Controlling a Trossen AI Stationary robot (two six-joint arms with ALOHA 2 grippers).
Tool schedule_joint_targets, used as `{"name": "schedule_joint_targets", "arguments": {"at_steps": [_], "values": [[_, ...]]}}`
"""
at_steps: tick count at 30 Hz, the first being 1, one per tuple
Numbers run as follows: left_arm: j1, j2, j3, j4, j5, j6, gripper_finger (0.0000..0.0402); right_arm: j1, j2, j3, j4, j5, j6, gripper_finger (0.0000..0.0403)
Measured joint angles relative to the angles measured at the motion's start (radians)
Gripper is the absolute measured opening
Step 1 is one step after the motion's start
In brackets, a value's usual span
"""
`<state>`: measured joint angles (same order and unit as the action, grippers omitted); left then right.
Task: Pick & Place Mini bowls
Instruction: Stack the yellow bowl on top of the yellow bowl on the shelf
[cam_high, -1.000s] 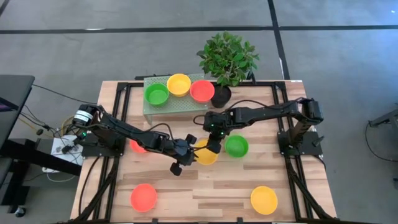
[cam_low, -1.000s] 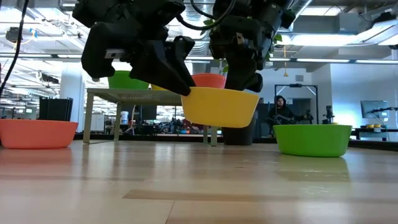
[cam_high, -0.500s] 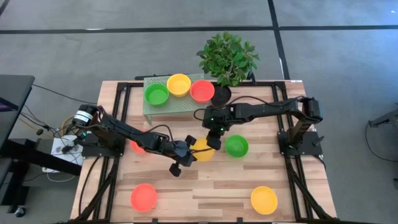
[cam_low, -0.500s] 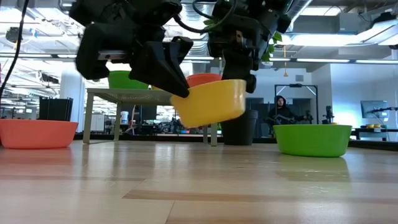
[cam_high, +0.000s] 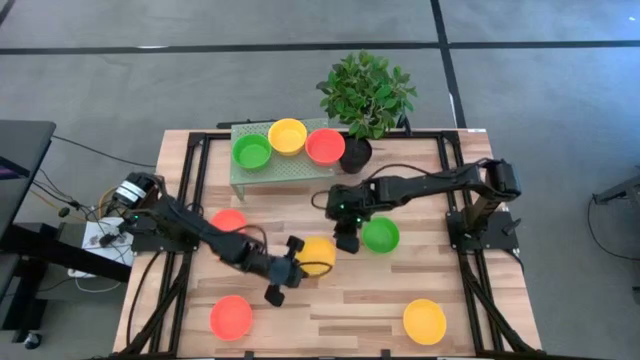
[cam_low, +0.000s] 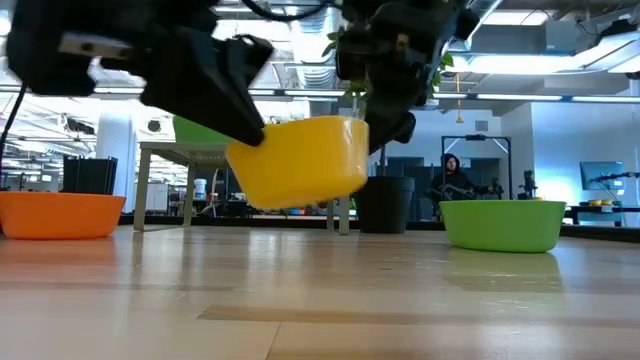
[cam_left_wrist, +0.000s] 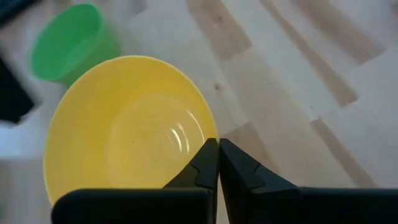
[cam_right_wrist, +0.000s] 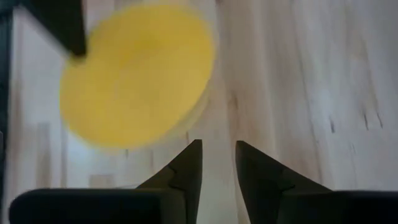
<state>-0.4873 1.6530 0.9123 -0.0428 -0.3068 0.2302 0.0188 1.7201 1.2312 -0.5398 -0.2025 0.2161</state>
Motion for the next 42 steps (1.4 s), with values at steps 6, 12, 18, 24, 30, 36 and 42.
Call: {"name": "schedule_joint_targets", "arguments": {"at_steps": [6,12,18,24,30,36,42], "values": [[-0.047,-0.091,0.029,-0.103,-0.142,-0.093,0.0007,0.101,-0.095,0.000,-0.076,0.133,-0.084,0.0064],[0.019,-0.274,0.122,-0.259,-0.179,-0.159,0.0009,0.193,-0.291,-0.047,-0.167,0.377,-0.097,0.0046],[0.186,-0.397,0.259,-0.491,-0.188,-0.140,0.0010,0.262,-0.507,-0.354,0.106,0.598,-0.127,0.0033],[0.467,-0.436,0.343,-0.563,-0.105,-0.028,0.0008,0.173,-0.639,-0.614,0.582,0.572,-0.253,0.0024],[0.734,-0.411,0.345,-0.564,0.064,0.024,0.0009,0.071,-0.675,-0.636,0.587,0.566,-0.074,0.0012],[0.875,-0.366,0.345,-0.529,0.199,0.073,0.0009,0.059,-0.642,-0.638,0.556,0.539,-0.068,0.0005],[0.921,-0.286,0.345,-0.525,0.200,0.081,0.0008,0.058,-0.611,-0.637,0.580,0.539,-0.102,0.0004]]}}
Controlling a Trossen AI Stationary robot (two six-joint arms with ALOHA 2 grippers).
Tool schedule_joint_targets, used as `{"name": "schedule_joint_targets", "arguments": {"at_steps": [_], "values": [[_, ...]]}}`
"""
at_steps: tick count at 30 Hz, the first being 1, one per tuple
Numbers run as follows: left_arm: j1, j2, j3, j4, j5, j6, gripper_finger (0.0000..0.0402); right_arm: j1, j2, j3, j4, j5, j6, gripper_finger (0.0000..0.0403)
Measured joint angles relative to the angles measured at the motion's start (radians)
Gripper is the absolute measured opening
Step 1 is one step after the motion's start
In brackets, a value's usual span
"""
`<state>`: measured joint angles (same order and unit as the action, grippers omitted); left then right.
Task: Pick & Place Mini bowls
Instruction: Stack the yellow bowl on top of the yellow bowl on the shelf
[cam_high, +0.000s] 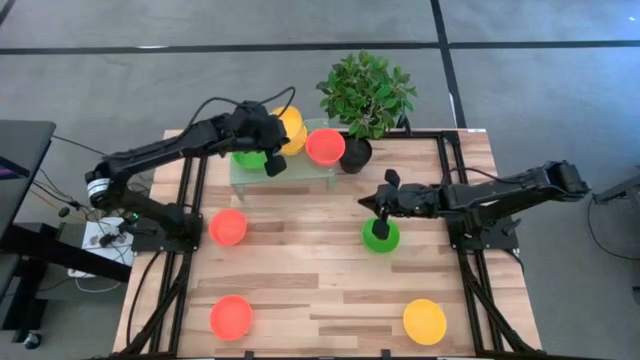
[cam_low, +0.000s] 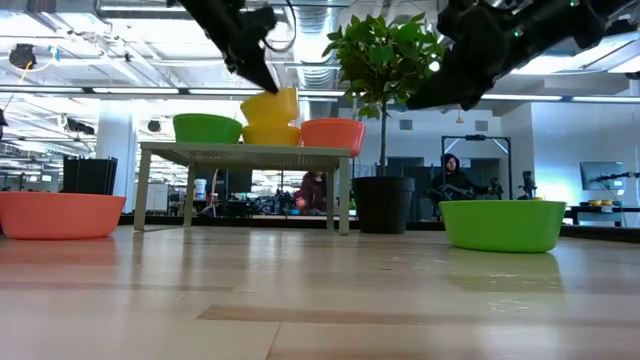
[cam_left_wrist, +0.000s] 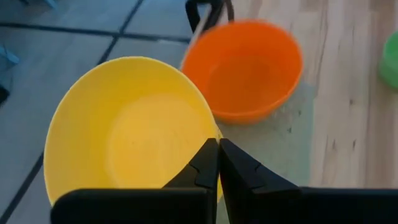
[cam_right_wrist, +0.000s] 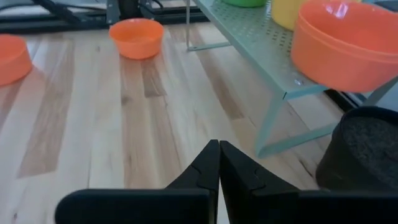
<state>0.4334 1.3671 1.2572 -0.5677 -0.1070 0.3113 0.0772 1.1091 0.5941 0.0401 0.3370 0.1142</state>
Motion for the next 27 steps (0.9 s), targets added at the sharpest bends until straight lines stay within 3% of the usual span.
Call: {"name": "schedule_joint_targets", "arguments": {"at_steps": [7,20,27], "values": [[0.000,0.071,0.000,0.000,-0.001,0.033,0.0008,0.000,0.005,0.000,-0.003,0.000,-0.017,0.0004],[0.006,0.078,-0.001,-0.026,-0.011,0.033,0.0013,0.000,0.005,0.000,-0.003,0.000,-0.018,0.0004],[0.006,0.078,-0.034,-0.040,-0.047,0.033,0.0038,0.000,0.005,0.000,-0.003,0.000,-0.018,0.0004]]}}
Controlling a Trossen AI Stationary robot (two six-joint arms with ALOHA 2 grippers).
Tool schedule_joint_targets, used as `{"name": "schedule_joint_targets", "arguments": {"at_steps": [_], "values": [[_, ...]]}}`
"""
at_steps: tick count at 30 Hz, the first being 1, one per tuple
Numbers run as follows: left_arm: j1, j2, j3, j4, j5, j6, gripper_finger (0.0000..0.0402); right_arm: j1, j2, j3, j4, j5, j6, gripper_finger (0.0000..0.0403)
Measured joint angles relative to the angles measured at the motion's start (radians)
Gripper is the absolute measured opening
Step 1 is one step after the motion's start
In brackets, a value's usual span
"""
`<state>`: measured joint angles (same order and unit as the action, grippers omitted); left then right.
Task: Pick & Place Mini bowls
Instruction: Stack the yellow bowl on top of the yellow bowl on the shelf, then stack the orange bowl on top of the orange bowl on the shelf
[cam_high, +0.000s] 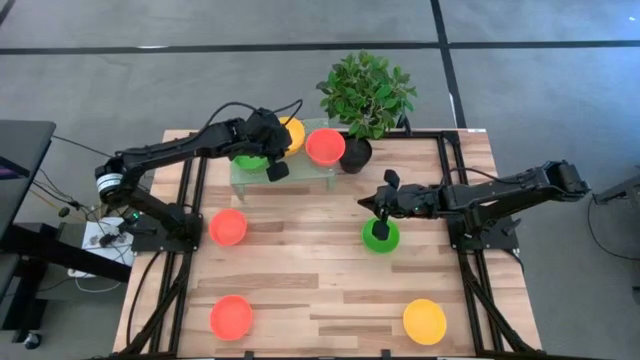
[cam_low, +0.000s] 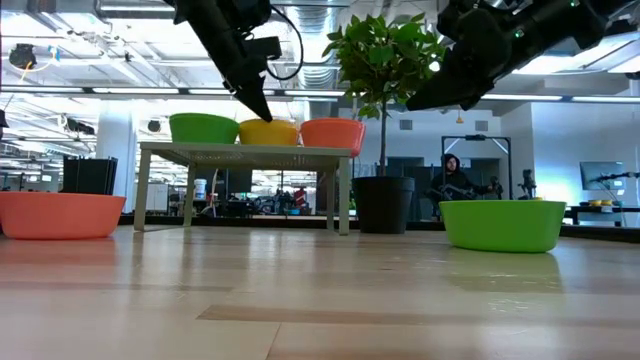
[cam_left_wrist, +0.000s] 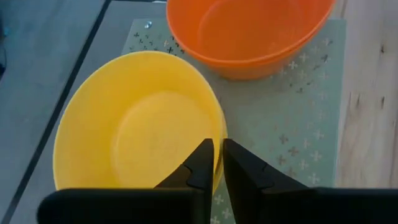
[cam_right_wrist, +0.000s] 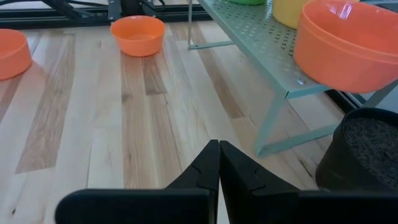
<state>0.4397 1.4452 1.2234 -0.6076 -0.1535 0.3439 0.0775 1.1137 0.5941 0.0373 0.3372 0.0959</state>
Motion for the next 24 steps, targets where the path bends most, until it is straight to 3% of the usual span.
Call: {"name": "schedule_joint_targets", "arguments": {"at_steps": [15,24], "values": [[-0.042,0.000,-0.002,0.005,-0.017,-0.011,0.0079,0.000,0.000,0.000,-0.008,0.000,0.001,0.0004],[-0.178,-0.003,-0.002,0.009,-0.326,-0.007,0.0079,0.000,0.000,0.000,-0.009,0.000,0.002,0.0004]]}}
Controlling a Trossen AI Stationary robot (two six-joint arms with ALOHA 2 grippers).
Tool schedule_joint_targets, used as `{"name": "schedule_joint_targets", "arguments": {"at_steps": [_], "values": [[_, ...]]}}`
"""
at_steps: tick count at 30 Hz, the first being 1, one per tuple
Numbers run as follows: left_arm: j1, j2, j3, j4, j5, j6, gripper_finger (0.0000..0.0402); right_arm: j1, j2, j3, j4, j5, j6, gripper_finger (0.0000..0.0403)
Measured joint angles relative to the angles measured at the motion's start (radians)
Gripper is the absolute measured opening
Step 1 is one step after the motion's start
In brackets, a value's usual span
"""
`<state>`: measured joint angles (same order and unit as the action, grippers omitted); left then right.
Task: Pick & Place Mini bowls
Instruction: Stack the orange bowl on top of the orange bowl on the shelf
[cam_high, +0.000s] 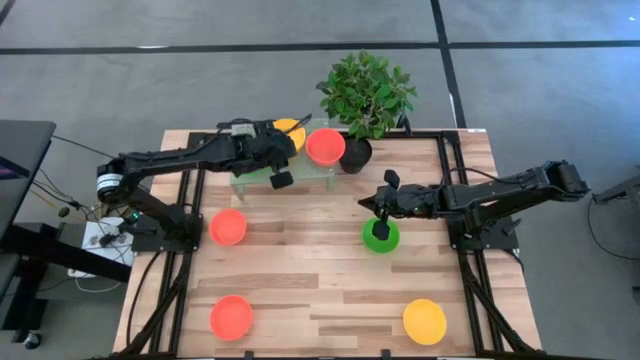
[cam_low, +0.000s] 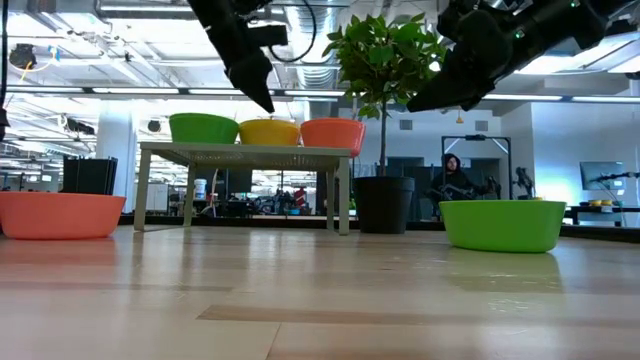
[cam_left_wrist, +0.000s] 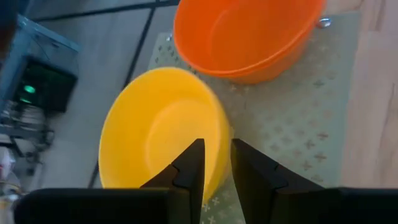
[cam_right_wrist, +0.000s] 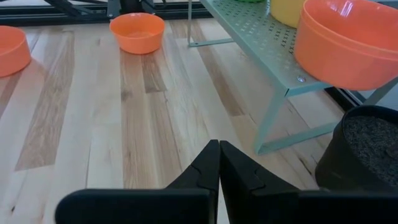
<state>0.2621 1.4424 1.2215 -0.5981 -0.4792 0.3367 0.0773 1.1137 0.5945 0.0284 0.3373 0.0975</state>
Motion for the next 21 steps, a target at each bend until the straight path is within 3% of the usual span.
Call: {"name": "schedule_joint_targets", "arguments": {"at_steps": [5,11,17,21], "values": [[-0.101,-0.041,0.000,0.000,-0.045,-0.021,0.0079,0.000,0.000,0.000,0.000,0.000,0.001,0.0004],[-0.266,-0.128,0.000,-0.011,-0.037,-0.188,0.0077,0.000,0.000,0.000,0.000,0.000,0.001,0.0004],[-0.405,-0.199,0.000,-0.060,0.093,-0.484,0.0077,0.001,0.000,0.000,-0.007,0.000,0.046,0.0004],[-0.485,-0.197,-0.006,-0.244,0.093,-0.747,0.0077,0.007,0.000,0.001,-0.031,0.001,0.062,0.0004]]}}
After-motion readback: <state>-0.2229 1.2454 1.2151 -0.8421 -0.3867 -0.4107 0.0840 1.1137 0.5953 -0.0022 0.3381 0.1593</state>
